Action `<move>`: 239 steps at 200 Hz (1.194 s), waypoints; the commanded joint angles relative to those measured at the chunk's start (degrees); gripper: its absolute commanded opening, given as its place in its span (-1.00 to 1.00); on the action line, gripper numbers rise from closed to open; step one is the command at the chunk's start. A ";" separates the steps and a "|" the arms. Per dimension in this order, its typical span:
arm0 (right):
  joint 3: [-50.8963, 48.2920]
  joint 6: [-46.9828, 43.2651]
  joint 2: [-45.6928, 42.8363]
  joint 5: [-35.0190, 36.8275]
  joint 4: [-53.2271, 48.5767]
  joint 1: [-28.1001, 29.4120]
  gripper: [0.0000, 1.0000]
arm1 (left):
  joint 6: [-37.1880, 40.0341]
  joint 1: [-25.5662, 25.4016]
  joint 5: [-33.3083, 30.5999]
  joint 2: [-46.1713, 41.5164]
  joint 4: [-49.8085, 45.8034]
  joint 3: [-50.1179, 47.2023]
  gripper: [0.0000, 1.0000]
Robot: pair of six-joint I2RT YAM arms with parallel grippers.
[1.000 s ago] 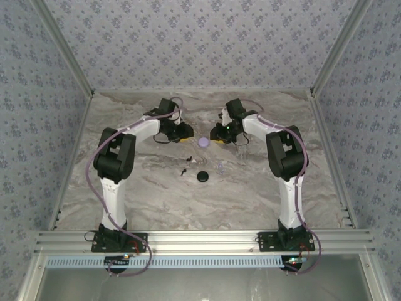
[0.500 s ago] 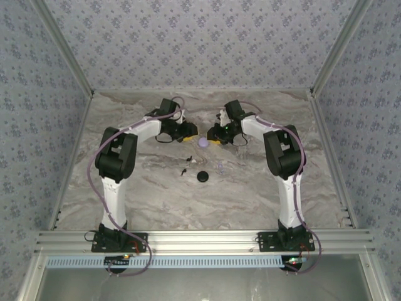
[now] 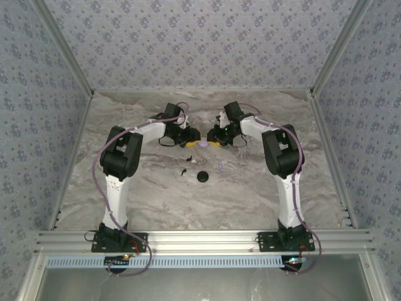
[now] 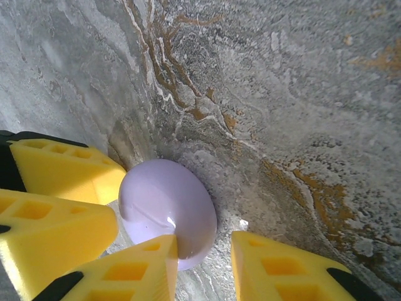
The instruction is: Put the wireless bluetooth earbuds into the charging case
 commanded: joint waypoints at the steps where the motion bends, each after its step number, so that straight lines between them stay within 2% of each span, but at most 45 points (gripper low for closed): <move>1: 1.19 0.16 1.57 0.35 -2.50 0.19 -0.41 | -0.20 -0.56 1.50 1.49 -0.38 1.83 -0.15; 155: 0.85 -0.08 1.87 0.41 -2.70 -0.03 -0.46 | -4.87 -0.64 6.83 4.15 4.09 2.38 -0.23; 239: 0.40 0.93 1.43 -1.35 -1.12 -0.28 -0.45 | -6.88 -0.70 9.04 2.47 7.15 0.84 -0.38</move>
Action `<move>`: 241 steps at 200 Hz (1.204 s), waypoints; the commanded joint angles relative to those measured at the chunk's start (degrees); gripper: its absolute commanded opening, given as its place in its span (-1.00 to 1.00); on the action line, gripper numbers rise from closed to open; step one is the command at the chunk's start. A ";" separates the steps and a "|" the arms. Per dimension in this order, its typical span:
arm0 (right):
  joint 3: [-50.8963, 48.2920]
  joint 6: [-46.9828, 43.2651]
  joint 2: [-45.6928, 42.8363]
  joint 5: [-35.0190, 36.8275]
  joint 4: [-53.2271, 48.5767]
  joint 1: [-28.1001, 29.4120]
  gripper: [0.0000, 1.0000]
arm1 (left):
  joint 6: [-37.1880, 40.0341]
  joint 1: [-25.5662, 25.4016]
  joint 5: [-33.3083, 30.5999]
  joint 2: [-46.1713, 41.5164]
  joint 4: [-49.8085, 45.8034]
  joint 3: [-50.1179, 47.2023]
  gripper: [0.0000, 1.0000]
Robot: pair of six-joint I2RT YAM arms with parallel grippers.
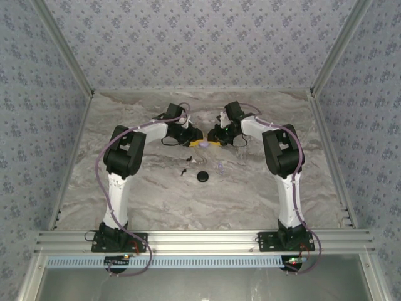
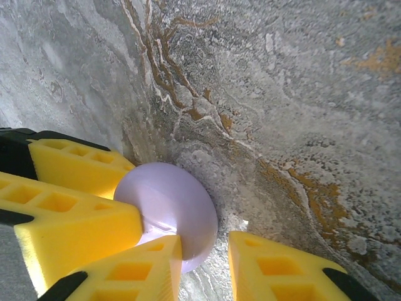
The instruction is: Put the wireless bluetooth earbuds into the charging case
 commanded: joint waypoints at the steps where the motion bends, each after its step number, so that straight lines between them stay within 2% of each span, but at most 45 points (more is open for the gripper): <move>1: 0.35 0.86 1.36 -0.94 -0.98 -0.01 -0.45 | -1.77 -0.39 3.80 -0.43 3.29 -0.78 -0.38; 99: -1.01 1.97 0.99 -3.01 1.42 -0.47 -0.46 | -3.63 -0.49 4.85 -0.43 6.03 -1.69 -0.30; 173: -1.45 2.22 1.05 -3.53 1.77 -0.57 -0.62 | -3.91 -0.84 4.45 0.08 5.97 -1.53 -0.32; 241: -2.80 1.90 -1.06 -2.18 1.69 -1.09 -0.60 | -1.86 -0.67 0.64 -1.37 2.48 -1.29 -0.57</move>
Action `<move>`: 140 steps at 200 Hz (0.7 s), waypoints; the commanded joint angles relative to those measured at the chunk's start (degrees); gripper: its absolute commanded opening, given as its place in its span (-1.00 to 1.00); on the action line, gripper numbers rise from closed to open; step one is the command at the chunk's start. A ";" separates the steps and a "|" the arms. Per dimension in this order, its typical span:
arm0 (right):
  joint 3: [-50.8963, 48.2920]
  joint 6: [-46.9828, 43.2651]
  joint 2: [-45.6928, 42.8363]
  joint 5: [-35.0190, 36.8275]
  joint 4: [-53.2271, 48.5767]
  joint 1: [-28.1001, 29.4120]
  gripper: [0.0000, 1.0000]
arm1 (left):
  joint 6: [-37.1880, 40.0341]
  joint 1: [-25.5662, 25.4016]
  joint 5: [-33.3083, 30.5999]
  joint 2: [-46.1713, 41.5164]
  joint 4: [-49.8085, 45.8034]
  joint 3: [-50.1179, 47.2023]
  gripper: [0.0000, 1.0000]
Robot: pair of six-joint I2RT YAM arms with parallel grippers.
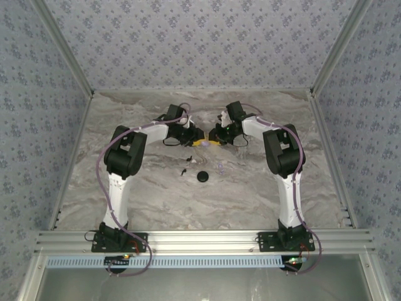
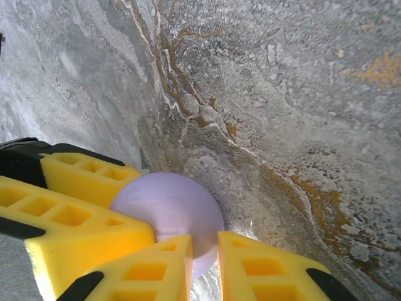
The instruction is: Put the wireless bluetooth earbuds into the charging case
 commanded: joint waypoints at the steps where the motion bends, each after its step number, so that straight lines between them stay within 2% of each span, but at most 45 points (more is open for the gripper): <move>1: -1.86 0.36 -1.14 0.23 -0.72 -0.31 -0.60 | 1.68 -0.23 -1.79 -1.43 -2.23 0.09 -0.57; 77: -8.36 -4.52 -14.04 0.86 0.10 -4.59 -0.41 | 7.25 2.39 -4.04 -11.73 -3.24 -2.68 -0.59; 140: -12.40 -13.09 -25.86 -10.08 2.90 -8.09 -0.11 | 13.14 3.72 5.22 -22.64 3.30 -6.74 -0.57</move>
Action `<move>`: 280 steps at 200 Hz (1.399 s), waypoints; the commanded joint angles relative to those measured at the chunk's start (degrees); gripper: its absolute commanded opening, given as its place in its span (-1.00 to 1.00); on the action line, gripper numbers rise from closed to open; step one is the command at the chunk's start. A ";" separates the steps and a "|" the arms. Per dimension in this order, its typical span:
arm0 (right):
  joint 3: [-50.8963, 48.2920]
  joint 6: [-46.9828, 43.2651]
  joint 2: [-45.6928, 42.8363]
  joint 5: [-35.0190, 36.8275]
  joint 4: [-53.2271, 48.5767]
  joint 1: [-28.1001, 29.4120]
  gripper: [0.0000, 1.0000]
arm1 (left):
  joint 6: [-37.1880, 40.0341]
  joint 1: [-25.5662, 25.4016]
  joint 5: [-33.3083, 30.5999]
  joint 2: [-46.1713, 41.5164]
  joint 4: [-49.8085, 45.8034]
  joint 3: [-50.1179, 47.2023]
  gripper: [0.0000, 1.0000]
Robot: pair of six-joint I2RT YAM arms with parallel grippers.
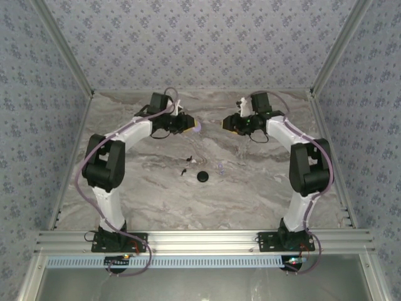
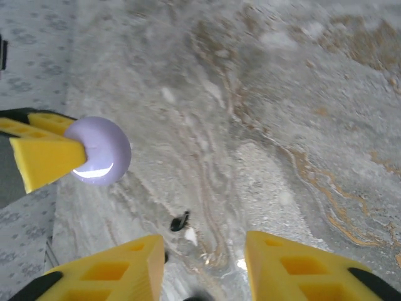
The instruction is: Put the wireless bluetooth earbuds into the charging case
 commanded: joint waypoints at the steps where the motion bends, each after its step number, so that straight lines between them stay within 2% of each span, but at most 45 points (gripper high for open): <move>1: -1.19 -5.43 -3.91 -6.89 1.05 -0.71 -0.10 | 4.62 -0.10 6.43 -4.86 4.01 -1.00 -0.57; 32: -0.54 -7.84 -7.33 -13.17 1.21 -0.82 -0.02 | 6.27 -0.09 12.88 -8.83 9.42 -2.70 -0.58; 77: 0.23 -9.59 -8.78 -20.07 2.99 0.02 0.04 | 9.58 -1.22 21.99 -10.89 11.16 -2.14 -0.58; 122: 2.31 -11.81 -8.78 -25.96 3.04 1.69 0.09 | 14.02 -2.74 23.48 -11.51 6.68 -0.19 -0.59; 177: 4.57 -13.64 -7.21 -26.91 0.54 2.46 0.09 | 15.30 -3.70 24.63 -11.04 4.91 1.39 -0.63; 226: 6.04 -16.18 -6.01 -28.46 -2.65 3.45 0.00 | 16.09 -4.14 24.78 -10.85 3.61 2.20 -0.64; 280: 6.51 -16.69 -5.96 -28.88 -3.60 3.75 -0.35 | 16.28 -4.46 24.35 -10.77 2.80 2.66 -0.64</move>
